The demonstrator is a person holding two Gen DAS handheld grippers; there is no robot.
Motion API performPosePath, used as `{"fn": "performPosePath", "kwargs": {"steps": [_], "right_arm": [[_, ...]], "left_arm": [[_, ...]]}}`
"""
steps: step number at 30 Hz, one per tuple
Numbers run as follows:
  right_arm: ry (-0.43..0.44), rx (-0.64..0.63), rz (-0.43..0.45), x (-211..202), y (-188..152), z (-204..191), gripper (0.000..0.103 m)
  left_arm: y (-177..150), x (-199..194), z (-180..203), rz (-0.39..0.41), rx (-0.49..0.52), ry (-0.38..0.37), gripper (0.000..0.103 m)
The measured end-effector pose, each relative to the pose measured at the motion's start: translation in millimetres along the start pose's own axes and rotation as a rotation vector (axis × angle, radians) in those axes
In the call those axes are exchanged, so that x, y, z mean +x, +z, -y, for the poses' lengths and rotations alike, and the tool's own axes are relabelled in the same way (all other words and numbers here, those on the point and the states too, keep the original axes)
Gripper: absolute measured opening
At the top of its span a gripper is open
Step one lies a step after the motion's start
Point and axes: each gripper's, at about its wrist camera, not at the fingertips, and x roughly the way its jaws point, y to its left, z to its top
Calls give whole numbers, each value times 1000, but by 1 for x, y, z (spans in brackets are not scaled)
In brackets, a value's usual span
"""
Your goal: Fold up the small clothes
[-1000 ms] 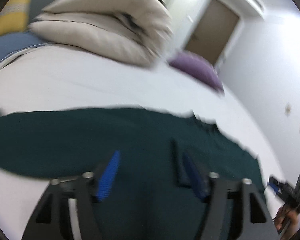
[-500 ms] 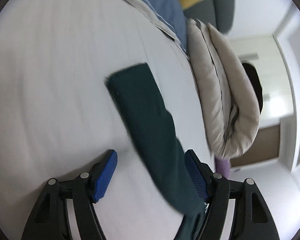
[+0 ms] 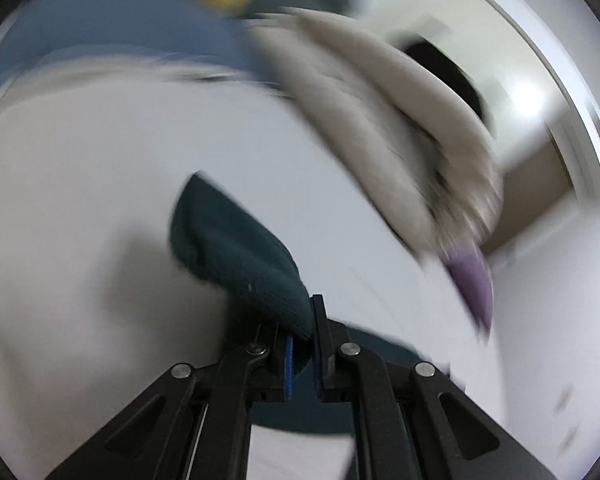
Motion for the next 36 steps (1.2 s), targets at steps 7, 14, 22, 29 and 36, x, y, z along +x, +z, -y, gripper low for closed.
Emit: {"fn": "performPosePath", "kwargs": {"steps": [7, 14, 22, 29, 36], "right_arm": [[-19, 59, 40, -27, -3, 41, 62], [-77, 151, 15, -41, -10, 88, 64], [-31, 123, -96, 19, 2, 63, 64], [-67, 102, -298, 124, -7, 18, 62], [-219, -112, -283, 148, -10, -27, 6]], "left_arm": [[-171, 35, 195, -103, 698, -62, 9], [-294, 65, 232, -228, 1050, 26, 57], [-239, 10, 192, -181, 897, -75, 90], [-173, -9, 121, -160, 606, -54, 84], [-126, -13, 77, -117, 447, -44, 77]]}}
